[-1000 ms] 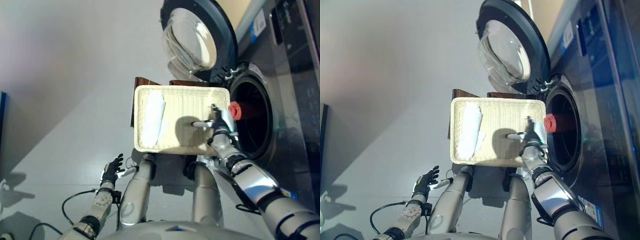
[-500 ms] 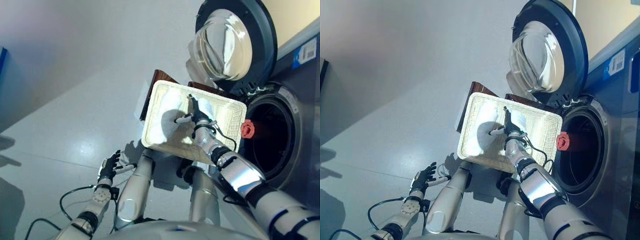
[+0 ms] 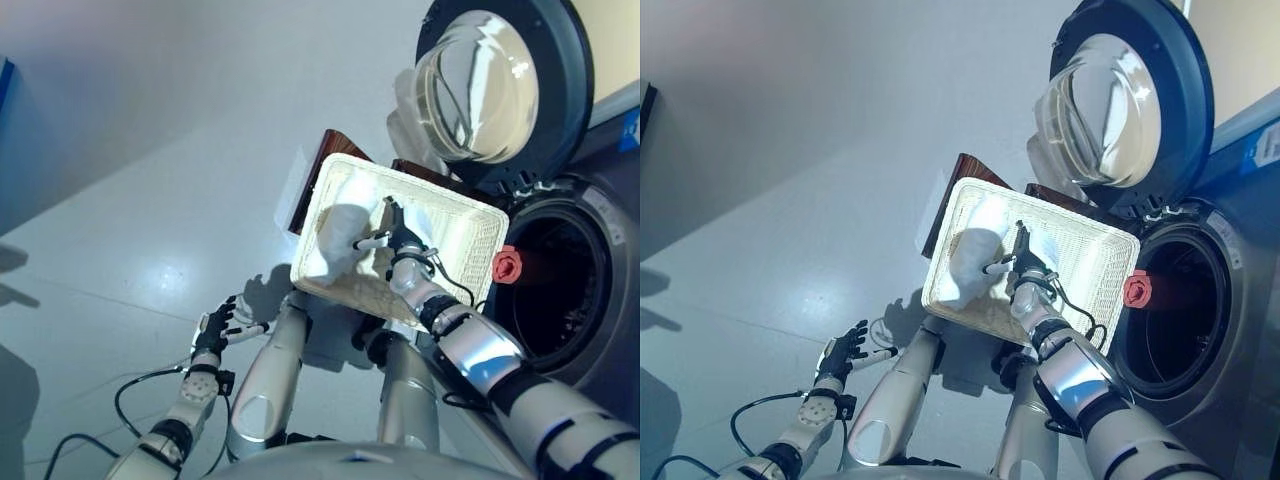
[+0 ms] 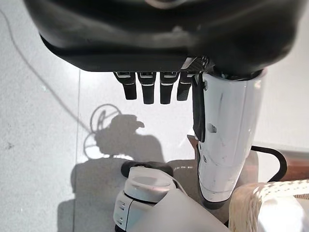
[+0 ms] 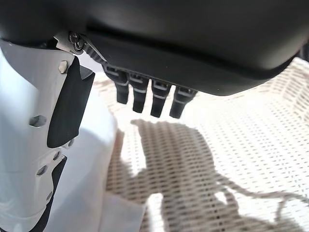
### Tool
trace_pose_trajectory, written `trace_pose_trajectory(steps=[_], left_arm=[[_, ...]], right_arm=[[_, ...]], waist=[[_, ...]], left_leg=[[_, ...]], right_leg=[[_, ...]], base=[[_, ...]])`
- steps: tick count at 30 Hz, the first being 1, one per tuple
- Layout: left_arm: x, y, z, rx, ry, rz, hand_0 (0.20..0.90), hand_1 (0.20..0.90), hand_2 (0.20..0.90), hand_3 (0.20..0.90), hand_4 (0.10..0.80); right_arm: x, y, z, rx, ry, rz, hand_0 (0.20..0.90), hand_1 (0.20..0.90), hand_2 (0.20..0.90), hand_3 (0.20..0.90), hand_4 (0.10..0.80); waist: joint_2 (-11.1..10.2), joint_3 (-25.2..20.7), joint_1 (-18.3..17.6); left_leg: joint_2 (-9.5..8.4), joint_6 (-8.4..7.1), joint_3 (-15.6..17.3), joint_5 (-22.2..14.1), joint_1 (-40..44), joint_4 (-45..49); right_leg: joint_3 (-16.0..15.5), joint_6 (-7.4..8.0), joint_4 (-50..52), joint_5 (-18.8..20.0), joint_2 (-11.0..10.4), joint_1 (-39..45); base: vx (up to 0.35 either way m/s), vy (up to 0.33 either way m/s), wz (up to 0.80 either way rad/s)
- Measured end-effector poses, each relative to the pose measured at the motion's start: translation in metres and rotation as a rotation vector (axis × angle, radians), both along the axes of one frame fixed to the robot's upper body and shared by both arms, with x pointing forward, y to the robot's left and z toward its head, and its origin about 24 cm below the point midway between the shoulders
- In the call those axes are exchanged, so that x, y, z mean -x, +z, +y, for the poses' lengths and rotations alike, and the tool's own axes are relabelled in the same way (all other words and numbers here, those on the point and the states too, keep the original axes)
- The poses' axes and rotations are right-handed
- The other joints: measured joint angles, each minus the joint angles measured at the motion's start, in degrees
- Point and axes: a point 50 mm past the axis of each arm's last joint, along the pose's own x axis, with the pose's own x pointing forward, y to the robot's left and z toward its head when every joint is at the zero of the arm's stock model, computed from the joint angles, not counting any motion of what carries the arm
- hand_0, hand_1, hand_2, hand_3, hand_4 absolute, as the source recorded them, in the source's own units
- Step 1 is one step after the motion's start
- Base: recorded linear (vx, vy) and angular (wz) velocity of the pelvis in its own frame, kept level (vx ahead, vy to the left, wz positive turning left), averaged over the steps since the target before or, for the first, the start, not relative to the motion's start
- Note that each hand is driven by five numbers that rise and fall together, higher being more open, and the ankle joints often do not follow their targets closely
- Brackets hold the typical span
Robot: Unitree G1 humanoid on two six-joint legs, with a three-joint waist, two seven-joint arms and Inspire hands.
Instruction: Pick up the clothes and place them into the washing machine
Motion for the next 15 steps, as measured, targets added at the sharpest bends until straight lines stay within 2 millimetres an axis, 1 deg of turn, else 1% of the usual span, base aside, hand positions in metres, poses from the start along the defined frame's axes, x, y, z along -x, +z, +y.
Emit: trace_pose_trajectory(steps=[2, 5, 8, 11, 15], left_arm=[[-0.001, 0.001, 0.000, 0.000, -0.001, -0.004, 0.900, 0.900, 0.900, 0.900, 0.800], [-0.005, 0.003, 0.000, -0.001, -0.004, -0.014, 0.900, 0.900, 0.900, 0.900, 0.800], [-0.010, 0.006, 0.001, -0.007, -0.007, -0.023, 0.900, 0.900, 0.900, 0.900, 0.800], [-0.015, 0.009, 0.001, -0.010, -0.008, -0.038, 0.900, 0.900, 0.900, 0.900, 0.800], [-0.021, 0.013, -0.001, -0.008, -0.008, -0.060, 0.900, 0.900, 0.900, 0.900, 0.800]], right_arm=[[-0.001, 0.001, 0.005, 0.000, 0.014, -0.001, 0.900, 0.900, 0.900, 0.900, 0.800], [-0.003, 0.003, 0.007, -0.006, 0.015, -0.008, 0.900, 0.900, 0.900, 0.900, 0.800], [-0.006, 0.008, 0.009, -0.013, 0.013, -0.027, 0.900, 0.900, 0.900, 0.900, 0.800], [-0.010, 0.014, 0.013, -0.020, 0.010, -0.052, 0.900, 0.900, 0.900, 0.900, 0.800], [-0.017, 0.026, 0.024, -0.026, 0.028, -0.093, 0.900, 0.900, 0.900, 0.900, 0.800]], waist=[[0.05, 0.54, 0.08], [-0.06, 1.11, 0.35], [-0.26, 1.47, 1.36], [-0.25, 1.62, 1.68], [-0.24, 2.26, 2.09]], left_leg=[[-0.12, -0.02, -0.15, 0.02, -0.49, -0.15], [-0.29, 0.06, -0.59, 0.30, -1.21, -0.06], [-0.49, 0.08, -1.07, 0.35, -1.83, 0.01], [-1.03, 0.01, -2.32, 0.38, -2.71, 0.78], [-1.38, -0.02, -2.72, 0.40, -4.12, 1.21]], right_leg=[[-0.54, 0.12, 0.01, -0.08, -0.15, -0.01], [-1.72, 0.32, 0.11, -0.41, -0.54, 0.02], [-2.68, 0.33, 0.24, -0.78, -0.81, -0.04], [-3.39, 0.43, 0.83, -1.41, -1.06, -0.21], [-3.74, 0.42, 1.49, -1.69, -1.05, -1.33]], base=[[0.023, -0.016, 0.13], [0.023, -0.014, 0.20], [0.022, -0.007, 0.14], [0.015, -0.014, 0.23], [0.006, -0.029, 0.07]])
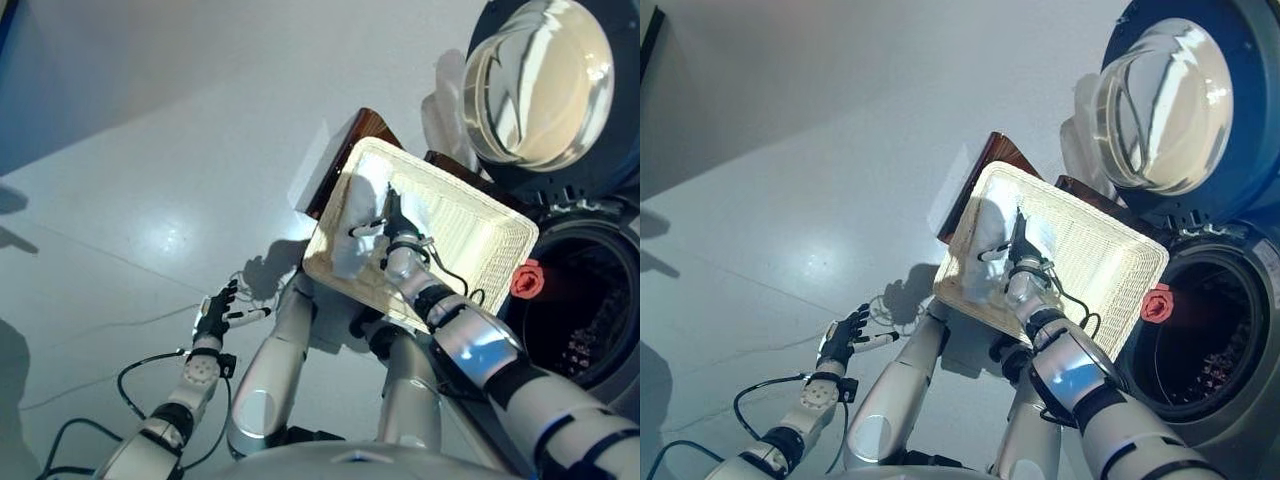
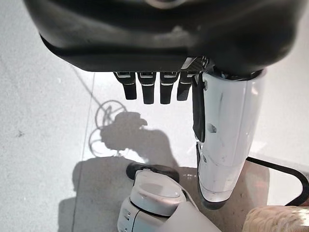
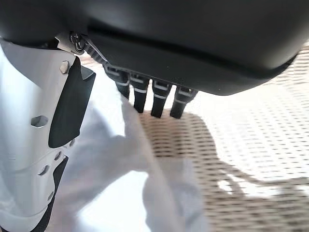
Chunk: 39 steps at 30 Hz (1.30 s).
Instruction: Pick up the clothes and place them into the washing machine
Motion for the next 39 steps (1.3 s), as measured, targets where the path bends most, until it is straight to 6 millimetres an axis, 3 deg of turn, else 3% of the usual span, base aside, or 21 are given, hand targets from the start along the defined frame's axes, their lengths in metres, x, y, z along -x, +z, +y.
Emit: trace_pose_trajectory(steps=[8, 9, 11, 17, 26, 29, 35, 39], left_arm=[[-0.009, 0.007, -0.004, 0.003, -0.010, -0.033, 0.900, 0.900, 0.900, 0.900, 0.800], [-0.009, 0.007, -0.004, 0.004, -0.013, -0.035, 0.900, 0.900, 0.900, 0.900, 0.800], [-0.009, 0.007, -0.003, 0.000, -0.011, -0.027, 0.900, 0.900, 0.900, 0.900, 0.800], [-0.010, 0.008, -0.005, -0.013, -0.031, -0.027, 0.900, 0.900, 0.900, 0.900, 0.800], [-0.015, 0.012, -0.015, -0.015, -0.086, -0.045, 0.900, 0.900, 0.900, 0.900, 0.800], [-0.014, 0.011, -0.017, -0.013, -0.093, -0.042, 0.900, 0.900, 0.900, 0.900, 0.800], [-0.012, 0.009, -0.018, -0.010, -0.091, -0.034, 0.900, 0.900, 0.900, 0.900, 0.800], [-0.007, 0.004, -0.016, -0.013, -0.084, -0.010, 0.900, 0.900, 0.900, 0.900, 0.800]], right_arm=[[-0.001, 0.002, -0.010, 0.122, -0.077, 0.016, 0.900, 0.900, 0.900, 0.900, 0.800], [0.000, 0.002, -0.013, 0.167, -0.084, 0.021, 0.719, 0.719, 0.719, 0.719, 0.671], [-0.001, 0.004, -0.014, 0.222, -0.082, 0.026, 0.200, 0.200, 0.200, 0.200, 0.300], [-0.008, 0.017, -0.029, 0.310, -0.089, 0.007, 0.200, 0.200, 0.200, 0.200, 0.300], [-0.010, 0.023, -0.039, 0.311, -0.084, 0.002, 0.200, 0.200, 0.200, 0.200, 0.300], [-0.007, 0.015, -0.040, 0.290, -0.069, 0.047, 0.200, 0.200, 0.200, 0.200, 0.300], [0.017, -0.024, -0.052, 0.202, -0.100, 0.173, 0.200, 0.200, 0.200, 0.200, 0.300], [0.023, -0.031, -0.062, 0.087, -0.174, 0.179, 0.200, 0.200, 0.200, 0.200, 0.300]], waist=[[0.03, 0.51, 2.06], [0.03, 0.51, 2.62], [0.05, 0.51, 2.71], [0.39, 0.68, 2.80], [1.80, 1.40, 2.61], [1.96, 1.45, 2.51], [2.67, 1.78, 1.53], [2.67, 1.78, -0.51]], left_leg=[[-0.73, -0.82, -2.84, 0.33, -2.29, 0.59], [-0.71, -0.83, -2.85, 0.34, -2.30, 0.57], [-0.70, -0.84, -2.91, 0.35, -2.62, 0.58], [-0.80, -0.87, -2.71, 0.39, -2.75, 0.83], [-0.74, -0.73, -1.09, 0.33, -1.92, 1.60], [-0.74, -0.49, -0.22, 0.18, -1.32, 1.56], [-0.69, 0.34, 1.97, 0.04, -0.17, 1.63], [-0.67, 1.05, 3.92, -0.12, 0.89, 1.51]], right_leg=[[-2.63, -0.17, 2.13, -1.86, -0.83, -1.03], [-2.61, -0.24, 2.26, -1.93, -0.87, -1.23], [-2.60, -0.32, 2.59, -2.00, -0.92, -1.63], [-2.52, -0.40, 3.05, -2.03, -1.22, -1.86], [-1.02, -0.63, 3.32, -1.81, -1.71, -1.79], [-0.02, -0.49, 3.42, -1.72, -1.80, -1.76], [2.46, 0.33, 3.38, -1.13, -1.87, -1.71], [4.70, 0.73, 2.98, -0.24, -1.81, -1.63]], base=[[0.008, -0.032, 0.21], [0.000, 0.000, 0.00], [0.000, 0.019, 0.00], [-0.012, 0.042, 0.01], [-0.019, 0.028, -0.06], [-0.016, 0.037, -0.11], [-0.015, 0.026, -0.12], [-0.011, 0.053, -0.22]])
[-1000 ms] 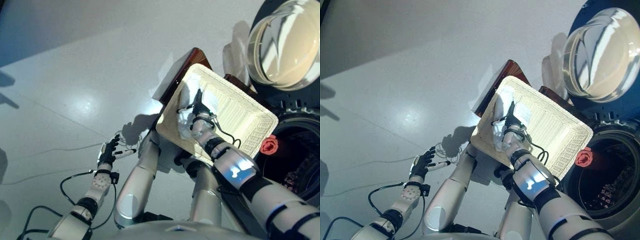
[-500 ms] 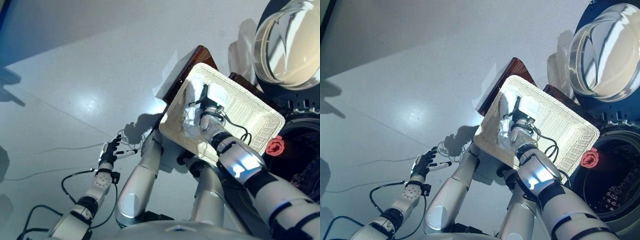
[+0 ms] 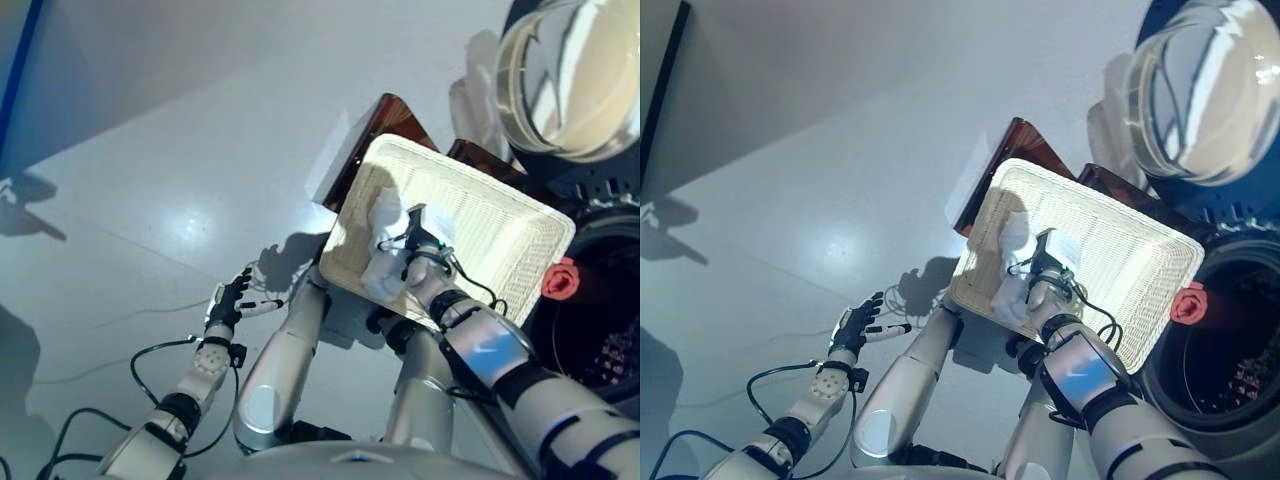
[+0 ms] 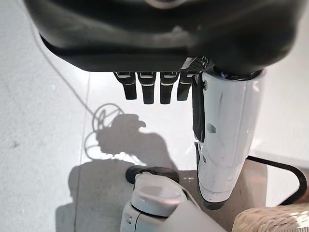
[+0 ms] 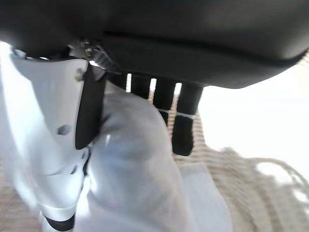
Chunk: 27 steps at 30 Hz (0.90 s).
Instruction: Pick up the clothes and place them into the washing machine
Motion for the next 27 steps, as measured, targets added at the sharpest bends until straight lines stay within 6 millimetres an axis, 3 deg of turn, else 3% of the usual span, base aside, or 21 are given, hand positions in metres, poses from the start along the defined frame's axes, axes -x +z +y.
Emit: trace_pose_trajectory(steps=[7, 11, 17, 21, 27], left_arm=[[0.018, -0.013, 0.009, -0.003, 0.045, 0.062, 0.900, 0.900, 0.900, 0.900, 0.800], [0.020, -0.014, 0.006, 0.026, 0.034, 0.063, 0.900, 0.900, 0.900, 0.900, 0.800], [0.034, -0.023, -0.007, 0.079, 0.026, 0.097, 0.900, 0.900, 0.900, 0.900, 0.800], [0.045, -0.030, -0.013, 0.104, 0.015, 0.135, 0.900, 0.900, 0.900, 0.900, 0.800], [0.061, -0.038, -0.019, 0.130, 0.009, 0.186, 0.900, 0.900, 0.900, 0.900, 0.800]], right_arm=[[0.015, -0.007, -0.038, -0.366, -0.299, -0.124, 0.200, 0.200, 0.200, 0.200, 0.300], [0.027, -0.013, -0.056, -0.726, -0.530, -0.274, 0.200, 0.200, 0.200, 0.200, 0.300], [0.047, -0.030, -0.070, -1.099, -0.769, -0.455, 0.200, 0.200, 0.200, 0.200, 0.300], [0.057, -0.035, -0.078, -1.272, -0.947, -0.591, 0.200, 0.200, 0.200, 0.200, 0.300], [0.064, -0.028, -0.098, -1.323, -1.078, -0.762, 0.200, 0.200, 0.200, 0.200, 0.300]], waist=[[0.33, -0.18, -5.03], [1.01, -0.73, -6.13], [6.14, -4.00, -7.85], [8.51, -5.60, -8.70], [10.21, -6.80, -10.56]], left_leg=[[0.22, 1.83, 5.18, -0.26, 4.52, -1.83], [0.43, 2.76, 6.79, -0.57, 6.37, -3.07], [-0.12, 3.76, 9.02, -0.93, 7.44, -3.43], [-0.18, 4.83, 10.79, -0.80, 8.41, -4.34], [-0.23, 4.87, 12.75, -0.74, 8.55, -5.81]], right_leg=[[5.34, 1.72, -3.32, 2.78, 0.38, 2.32], [6.56, 2.48, -5.21, 4.02, 0.23, 3.35], [8.39, 3.57, -6.83, 5.17, 0.20, 4.10], [10.29, 3.98, -7.21, 5.60, 0.16, 3.87], [12.57, 4.57, -8.27, 6.34, 0.29, 2.47]], base=[[0.017, 0.056, -0.33], [-0.025, 0.072, -0.23], [-0.007, 0.063, -0.16], [0.008, 0.077, -0.18], [0.010, 0.035, -0.19]])
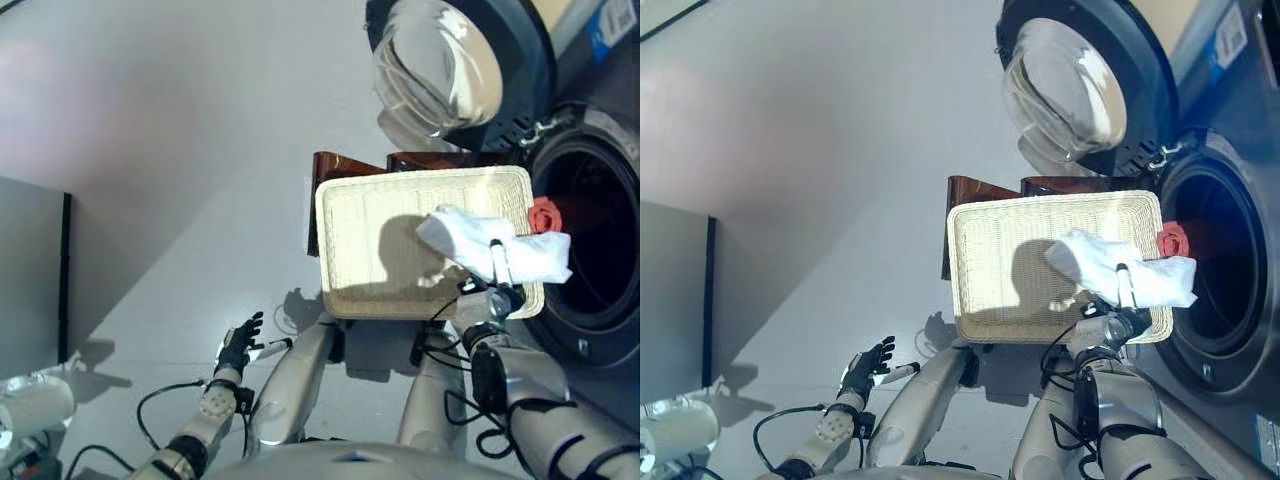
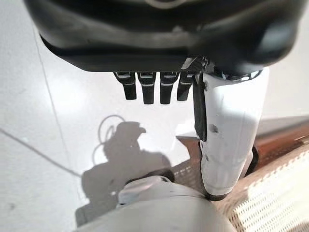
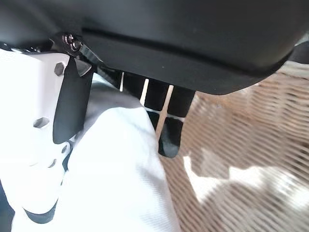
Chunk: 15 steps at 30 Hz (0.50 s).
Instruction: Pick up the clothes and place them into the washing machine
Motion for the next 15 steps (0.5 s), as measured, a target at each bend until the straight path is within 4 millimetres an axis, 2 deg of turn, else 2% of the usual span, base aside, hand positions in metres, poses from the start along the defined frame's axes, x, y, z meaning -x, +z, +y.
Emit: trace_pose_trajectory(steps=[3, 6, 7, 9, 12, 13, 15], left_arm=[[0.003, -0.002, -0.003, 0.015, 0.000, 0.013, 0.900, 0.900, 0.900, 0.900, 0.800], [0.005, -0.002, -0.007, 0.020, -0.022, 0.013, 0.900, 0.900, 0.900, 0.900, 0.800], [0.005, -0.002, -0.009, 0.026, -0.026, 0.012, 0.900, 0.900, 0.900, 0.900, 0.800], [0.005, -0.002, -0.015, 0.044, -0.028, 0.008, 0.900, 0.900, 0.900, 0.900, 0.800], [0.003, -0.001, -0.019, 0.069, -0.017, -0.004, 0.900, 0.900, 0.900, 0.900, 0.800], [0.004, -0.001, -0.021, 0.073, -0.021, -0.002, 0.900, 0.900, 0.900, 0.900, 0.800], [0.004, -0.002, -0.023, 0.077, -0.026, -0.002, 0.900, 0.900, 0.900, 0.900, 0.800]], right_arm=[[-0.001, 0.014, -0.018, 0.031, -0.053, -0.014, 0.200, 0.200, 0.200, 0.200, 0.300], [-0.005, 0.037, -0.040, 0.073, -0.110, -0.040, 0.200, 0.200, 0.200, 0.200, 0.300], [-0.013, 0.054, -0.047, 0.087, -0.129, -0.077, 0.200, 0.200, 0.200, 0.200, 0.300], [-0.024, 0.073, -0.046, 0.090, -0.155, -0.113, 0.200, 0.200, 0.200, 0.200, 0.300], [-0.038, 0.104, -0.053, 0.177, -0.116, -0.135, 0.200, 0.200, 0.200, 0.200, 0.300], [-0.046, 0.127, -0.057, 0.218, -0.110, -0.173, 0.200, 0.200, 0.200, 0.200, 0.300], [-0.053, 0.155, -0.064, 0.297, -0.094, -0.200, 0.200, 0.200, 0.200, 0.200, 0.300]], waist=[[1.08, -0.54, -0.40], [2.14, -0.93, -0.46], [3.04, -0.71, -0.83], [4.32, -0.69, -0.76], [5.29, -0.27, -0.07], [6.02, 0.00, -0.13], [6.42, 0.20, -0.29]], left_leg=[[-0.13, 0.04, 1.18, -0.01, -0.13, -0.62], [-0.13, 0.52, 2.40, 0.34, -0.11, -1.92], [-0.22, 0.81, 2.88, 0.53, -0.12, -2.36], [-0.46, 1.20, 3.53, 0.85, -0.20, -3.32], [-0.51, 1.32, 5.56, 0.98, -0.59, -4.35], [-0.55, 1.36, 6.36, 0.99, -0.64, -4.73], [-0.62, 1.56, 6.89, 1.13, -0.66, -5.55]], right_leg=[[1.14, 0.42, -0.91, 1.09, -0.02, -0.75], [2.39, 0.91, -1.79, 1.77, 0.11, -1.64], [2.76, 1.13, -1.93, 1.96, 0.05, -1.99], [3.85, 1.33, -1.92, 2.13, 0.08, -2.97], [6.01, 1.52, -2.03, 2.71, 0.29, -5.18], [7.12, 1.82, -2.52, 3.14, 0.48, -5.66], [7.97, 2.01, -3.05, 3.45, 0.69, -6.19]], base=[[0.006, 0.026, -0.23], [0.004, 0.029, -0.18], [0.009, 0.027, -0.20], [0.024, 0.034, -0.16], [0.027, 0.013, -0.32], [0.019, -0.019, -0.32], [0.027, -0.032, -0.24]])
